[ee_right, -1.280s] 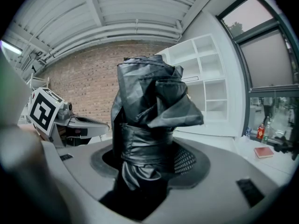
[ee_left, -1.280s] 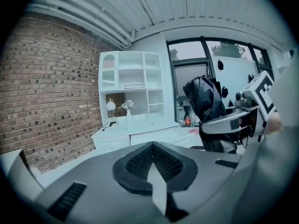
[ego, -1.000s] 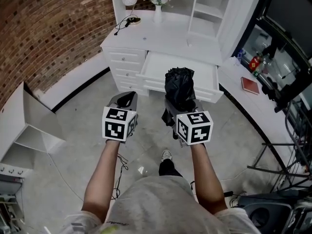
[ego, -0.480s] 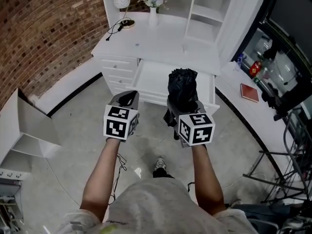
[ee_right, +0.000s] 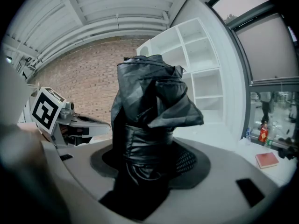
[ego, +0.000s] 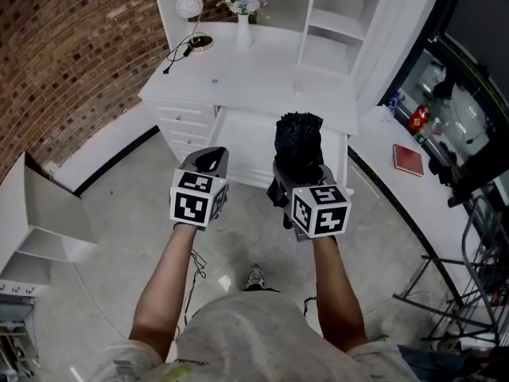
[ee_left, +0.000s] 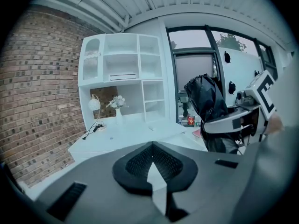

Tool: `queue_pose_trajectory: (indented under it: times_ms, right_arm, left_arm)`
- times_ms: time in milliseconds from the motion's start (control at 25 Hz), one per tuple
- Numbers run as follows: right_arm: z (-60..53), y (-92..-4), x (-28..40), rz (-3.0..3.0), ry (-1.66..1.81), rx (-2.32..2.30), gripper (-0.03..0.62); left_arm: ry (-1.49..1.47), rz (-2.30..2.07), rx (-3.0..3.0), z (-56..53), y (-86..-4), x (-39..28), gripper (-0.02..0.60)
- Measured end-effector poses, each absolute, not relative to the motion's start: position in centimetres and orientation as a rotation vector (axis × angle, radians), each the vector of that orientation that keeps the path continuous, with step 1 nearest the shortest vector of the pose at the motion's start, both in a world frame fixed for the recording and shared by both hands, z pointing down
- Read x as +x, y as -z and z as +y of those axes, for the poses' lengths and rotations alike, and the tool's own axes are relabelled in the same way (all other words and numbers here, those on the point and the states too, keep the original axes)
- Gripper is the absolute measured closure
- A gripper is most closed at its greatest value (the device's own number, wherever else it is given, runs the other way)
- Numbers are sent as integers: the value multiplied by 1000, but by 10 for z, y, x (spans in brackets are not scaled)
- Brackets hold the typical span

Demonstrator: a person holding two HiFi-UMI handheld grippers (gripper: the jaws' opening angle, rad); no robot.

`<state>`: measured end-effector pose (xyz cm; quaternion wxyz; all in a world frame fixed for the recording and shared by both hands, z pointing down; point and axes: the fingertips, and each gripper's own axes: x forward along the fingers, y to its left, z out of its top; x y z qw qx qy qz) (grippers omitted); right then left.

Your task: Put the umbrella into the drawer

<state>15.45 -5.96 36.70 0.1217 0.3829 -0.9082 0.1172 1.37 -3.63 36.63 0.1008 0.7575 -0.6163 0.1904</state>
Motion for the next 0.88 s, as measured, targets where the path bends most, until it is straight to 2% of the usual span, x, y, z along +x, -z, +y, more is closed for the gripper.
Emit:
queue_pose_trajectory:
  times_ms: [880]
  right_arm:
    - [-157,-387,171,-2654,-408,1083,338]
  left_arm:
    - [-628,-1825,2179,-129,-382,21,584]
